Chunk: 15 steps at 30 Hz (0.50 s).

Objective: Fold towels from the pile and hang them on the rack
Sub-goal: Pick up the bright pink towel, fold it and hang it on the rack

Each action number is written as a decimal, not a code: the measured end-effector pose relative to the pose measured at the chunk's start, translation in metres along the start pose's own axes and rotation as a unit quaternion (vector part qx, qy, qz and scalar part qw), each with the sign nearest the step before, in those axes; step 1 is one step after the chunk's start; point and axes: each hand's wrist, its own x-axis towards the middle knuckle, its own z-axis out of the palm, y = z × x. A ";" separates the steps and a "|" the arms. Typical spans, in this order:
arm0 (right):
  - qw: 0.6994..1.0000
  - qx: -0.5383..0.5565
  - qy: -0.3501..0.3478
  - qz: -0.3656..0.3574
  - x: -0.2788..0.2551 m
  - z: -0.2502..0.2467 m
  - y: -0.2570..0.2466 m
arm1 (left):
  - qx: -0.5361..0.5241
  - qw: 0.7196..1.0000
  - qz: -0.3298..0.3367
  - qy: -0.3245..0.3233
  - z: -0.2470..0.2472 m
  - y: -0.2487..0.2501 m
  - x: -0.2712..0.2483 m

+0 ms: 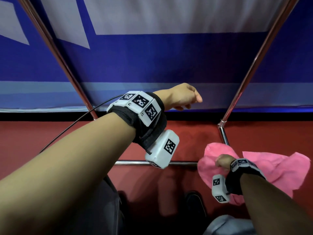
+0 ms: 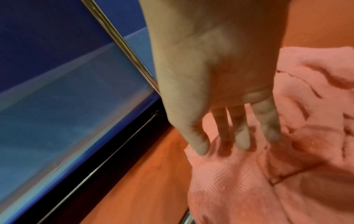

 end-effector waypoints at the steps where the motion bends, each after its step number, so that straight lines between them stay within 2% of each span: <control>1: 1.000 0.027 -0.014 0.004 0.001 0.003 -0.003 | 0.000 1.000 -0.003 -0.001 0.000 0.000 0.002; 4: 0.995 0.067 -0.074 -0.026 -0.002 0.010 -0.009 | 0.002 1.000 -0.012 -0.001 0.003 -0.001 0.009; 7: 0.993 0.038 -0.108 0.010 -0.011 0.019 -0.016 | 0.004 1.000 -0.016 -0.006 0.007 0.000 0.014; 9: 0.996 -0.014 -0.085 0.033 -0.010 0.025 -0.017 | 0.006 1.000 -0.016 -0.011 0.008 0.001 0.015; 11: 0.999 -0.031 -0.040 0.017 -0.003 0.031 -0.013 | 0.007 1.000 -0.016 -0.014 0.009 0.001 0.016; 13: 1.000 0.025 -0.011 -0.008 0.007 0.034 -0.005 | 0.008 1.000 -0.017 -0.017 0.009 0.001 0.016; 15: 1.000 0.007 0.000 -0.021 0.008 0.035 -0.005 | 0.009 1.000 -0.018 -0.016 0.009 -0.001 0.016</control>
